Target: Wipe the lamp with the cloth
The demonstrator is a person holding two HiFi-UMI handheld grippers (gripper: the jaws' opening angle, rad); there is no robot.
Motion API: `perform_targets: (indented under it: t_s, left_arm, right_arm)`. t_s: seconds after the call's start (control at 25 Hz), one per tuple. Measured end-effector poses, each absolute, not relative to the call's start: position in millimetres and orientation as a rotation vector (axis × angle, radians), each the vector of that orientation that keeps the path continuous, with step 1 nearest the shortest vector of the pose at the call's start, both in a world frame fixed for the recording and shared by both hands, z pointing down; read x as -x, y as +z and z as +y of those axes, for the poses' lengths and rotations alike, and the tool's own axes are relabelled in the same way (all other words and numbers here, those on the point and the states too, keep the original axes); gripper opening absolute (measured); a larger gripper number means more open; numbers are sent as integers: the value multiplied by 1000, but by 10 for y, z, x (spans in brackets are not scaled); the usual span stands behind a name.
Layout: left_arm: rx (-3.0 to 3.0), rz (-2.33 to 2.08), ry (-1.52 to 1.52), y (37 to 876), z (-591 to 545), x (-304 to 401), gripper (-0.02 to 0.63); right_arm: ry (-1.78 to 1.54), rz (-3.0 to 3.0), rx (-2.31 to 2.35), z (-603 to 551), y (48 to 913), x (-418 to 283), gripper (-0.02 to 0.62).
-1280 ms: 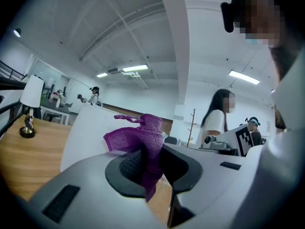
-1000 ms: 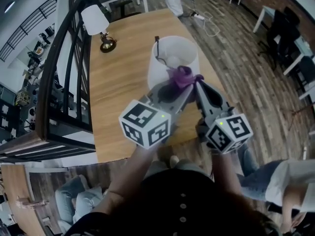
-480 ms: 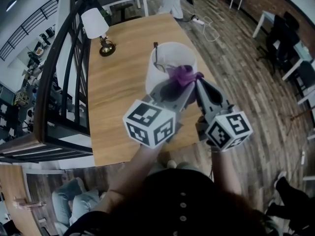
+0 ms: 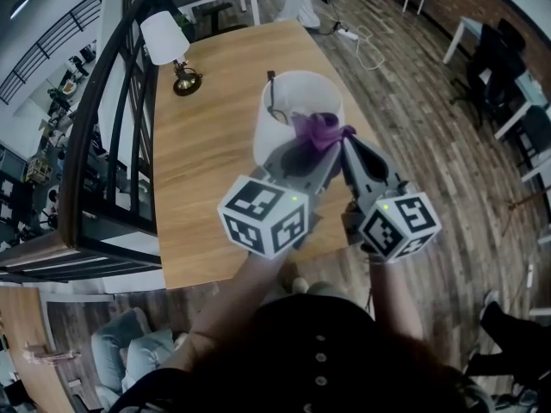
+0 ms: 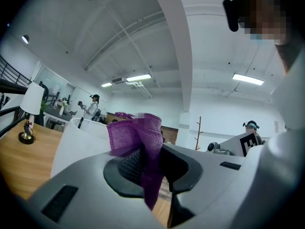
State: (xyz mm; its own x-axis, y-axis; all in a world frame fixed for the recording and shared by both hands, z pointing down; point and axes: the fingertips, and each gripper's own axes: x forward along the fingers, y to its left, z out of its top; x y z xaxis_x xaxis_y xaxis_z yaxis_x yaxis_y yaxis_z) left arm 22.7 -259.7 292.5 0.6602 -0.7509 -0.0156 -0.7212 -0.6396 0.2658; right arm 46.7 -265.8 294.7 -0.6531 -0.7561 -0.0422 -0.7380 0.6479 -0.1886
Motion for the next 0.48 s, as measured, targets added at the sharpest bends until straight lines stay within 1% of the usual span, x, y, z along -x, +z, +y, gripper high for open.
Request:
perform_targets:
  t_s: [0.48]
  left_arm:
    - [-2610,-1178,-150,3105,-2577,-252,77]
  right_arm:
    - [-294,2736,1275,-2659,3126,-488,12]
